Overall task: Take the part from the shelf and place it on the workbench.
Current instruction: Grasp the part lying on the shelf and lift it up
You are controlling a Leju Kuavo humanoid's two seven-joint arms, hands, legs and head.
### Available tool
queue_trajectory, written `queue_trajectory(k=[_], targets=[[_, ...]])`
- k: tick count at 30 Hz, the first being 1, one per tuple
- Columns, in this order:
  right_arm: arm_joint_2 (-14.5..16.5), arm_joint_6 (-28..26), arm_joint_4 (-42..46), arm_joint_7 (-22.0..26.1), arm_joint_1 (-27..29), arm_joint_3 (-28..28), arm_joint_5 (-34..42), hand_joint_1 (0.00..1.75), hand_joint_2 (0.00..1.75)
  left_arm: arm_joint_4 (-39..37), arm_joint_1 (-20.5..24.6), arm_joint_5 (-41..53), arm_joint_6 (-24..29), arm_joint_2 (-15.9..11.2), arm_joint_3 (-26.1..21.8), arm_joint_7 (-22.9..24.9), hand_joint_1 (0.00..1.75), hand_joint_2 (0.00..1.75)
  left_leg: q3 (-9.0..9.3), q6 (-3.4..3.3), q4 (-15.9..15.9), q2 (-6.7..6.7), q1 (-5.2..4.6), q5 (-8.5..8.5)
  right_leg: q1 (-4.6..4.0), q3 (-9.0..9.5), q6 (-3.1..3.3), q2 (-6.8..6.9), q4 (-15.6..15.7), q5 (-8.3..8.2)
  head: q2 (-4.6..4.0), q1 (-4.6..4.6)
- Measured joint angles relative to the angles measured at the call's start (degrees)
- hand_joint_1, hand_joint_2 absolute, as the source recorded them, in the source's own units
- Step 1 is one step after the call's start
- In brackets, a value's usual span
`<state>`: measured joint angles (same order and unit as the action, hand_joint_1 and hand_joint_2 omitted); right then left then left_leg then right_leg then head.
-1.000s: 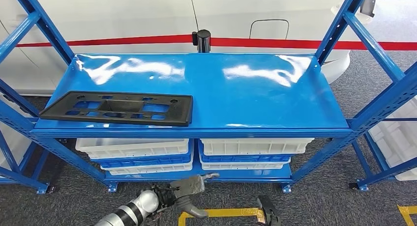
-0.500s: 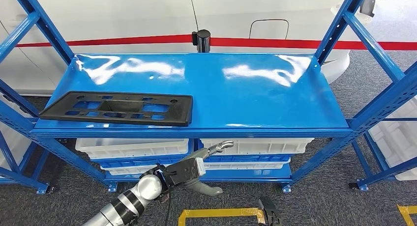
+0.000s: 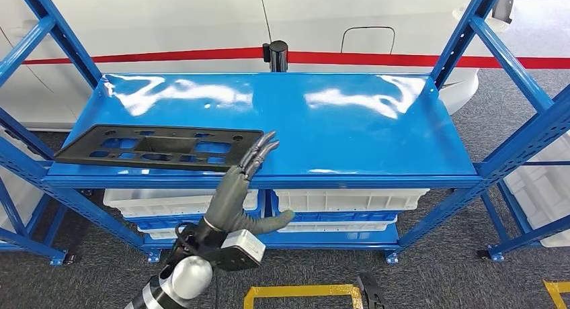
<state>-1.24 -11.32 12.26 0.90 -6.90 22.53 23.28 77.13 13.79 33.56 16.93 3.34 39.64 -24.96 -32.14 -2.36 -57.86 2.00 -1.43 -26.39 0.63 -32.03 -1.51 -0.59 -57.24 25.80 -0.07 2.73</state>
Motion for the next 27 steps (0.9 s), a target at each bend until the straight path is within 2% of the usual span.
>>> queue_trajectory(k=[5, 10, 16, 20, 27], targets=[[0.1, -0.09, 0.0, 0.16, 0.41, -0.79, 0.19, 0.0, 1.75, 1.05, -1.6, 5.99, 4.58, -1.17, -0.67, 2.78, 0.0, 1.75, 0.0, 0.0, 0.0, 0.0, 0.0, 0.0, 0.0, 0.0, 0.0, 0.0, 0.0, 0.0, 0.0, 0.01], [0.23, -0.13, 0.0, 0.56, 0.88, -1.81, 0.73, 0.0, 1.75, 1.63, -3.29, 13.71, 7.71, -3.27, -1.99, 8.48, 0.0, 1.75, 0.0, 0.0, 0.0, -0.01, 0.0, 0.0, 0.0, -0.01, 0.0, 0.0, 0.0, 0.0, 0.0, 0.01], [0.24, -0.13, 0.0, 0.96, 1.59, -2.86, 0.94, 0.0, 1.75, 3.38, -4.84, 19.51, 9.35, -6.28, -4.51, 12.53, 0.0, 1.75, -0.01, 0.0, 0.01, 0.0, 0.0, 0.0, 0.0, -0.02, 0.0, 0.0, 0.0, 0.0, 0.0, 0.0], [0.28, -0.13, 0.0, 0.96, 1.73, -3.19, 0.94, 0.0, 1.75, 3.96, -5.29, 20.6, 9.63, -7.34, -5.3, 13.26, 0.0, 1.75, 0.0, 0.0, 0.01, 0.0, 0.0, 0.0, 0.0, -0.01, 0.0, 0.0, 0.0, 0.0, 0.0, -0.01], [0.45, -0.13, 0.0, 1.22, 1.89, -3.98, 0.89, 0.0, 1.75, 4.15, -5.7, 26.83, 10.13, -8.97, -7.12, 17.59, 0.0, 1.75, 0.0, 0.0, 0.01, 0.0, 0.0, 0.01, 0.0, -0.01, 0.0, 0.0, 0.0, 0.0, 0.0, 0.0]])
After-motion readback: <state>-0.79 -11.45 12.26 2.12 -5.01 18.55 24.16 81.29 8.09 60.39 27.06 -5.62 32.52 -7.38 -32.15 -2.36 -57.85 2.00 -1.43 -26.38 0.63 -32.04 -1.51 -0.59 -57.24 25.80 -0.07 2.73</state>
